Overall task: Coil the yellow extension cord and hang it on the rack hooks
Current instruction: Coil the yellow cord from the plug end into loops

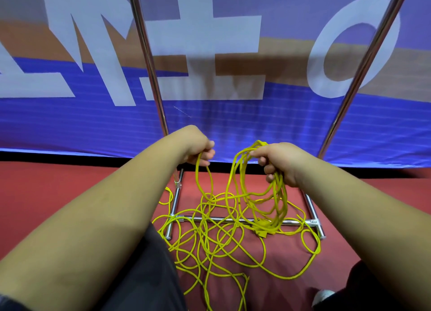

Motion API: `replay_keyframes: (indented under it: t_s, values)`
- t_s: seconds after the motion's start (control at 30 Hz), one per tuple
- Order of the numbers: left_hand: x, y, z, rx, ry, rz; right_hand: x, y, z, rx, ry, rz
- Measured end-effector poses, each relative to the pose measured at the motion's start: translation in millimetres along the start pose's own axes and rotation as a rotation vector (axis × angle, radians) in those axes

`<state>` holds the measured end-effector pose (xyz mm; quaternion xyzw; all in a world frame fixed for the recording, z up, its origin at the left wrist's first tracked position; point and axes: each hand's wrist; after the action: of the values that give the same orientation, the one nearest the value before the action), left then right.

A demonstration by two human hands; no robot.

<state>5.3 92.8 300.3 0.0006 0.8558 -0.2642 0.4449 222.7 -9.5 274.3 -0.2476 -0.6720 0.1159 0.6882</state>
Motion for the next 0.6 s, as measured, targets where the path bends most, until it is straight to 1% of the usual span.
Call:
replay_keyframes:
  t_s: [0.1, 0.27, 0.37, 0.4, 0.47, 0.53, 0.57, 0.6]
  values:
    - [12, 5, -11, 0.042, 0.250, -0.086, 0, 5, -10, -0.069, 0.050, 0.054]
    - [19, 6, -17, 0.040, 0.647, -0.009, -4, 12, -21, -0.178, 0.078, 0.055]
    - [23, 6, -12, 0.117, 0.794, -0.015, -3, 14, -22, -0.229, 0.084, -0.008]
    - [25, 7, -10, 0.118, 0.828, -0.034, -2, 14, -22, -0.240, 0.091, -0.031]
    - [28, 7, -9, 0.083, 0.916, -0.033, 2, 15, -23, -0.257, 0.117, -0.068]
    - [33, 10, -8, 0.035, 1.060, 0.008, 6, 14, -27, -0.276, 0.166, -0.090]
    - [37, 13, -7, 0.030, 1.096, 0.008, 8, 13, -29, -0.281, 0.190, -0.096]
    - [39, 16, -7, 0.014, 1.064, -0.017, 9, 12, -32, -0.281, 0.209, -0.098]
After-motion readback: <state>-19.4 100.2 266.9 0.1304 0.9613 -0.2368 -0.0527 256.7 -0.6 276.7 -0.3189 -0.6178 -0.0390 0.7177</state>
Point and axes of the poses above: each hand's wrist, its own y-axis towards the middle knuckle, its own z-axis out of the palm, x = y × z, and after that the axes turned 2 degrees about y, right-handed
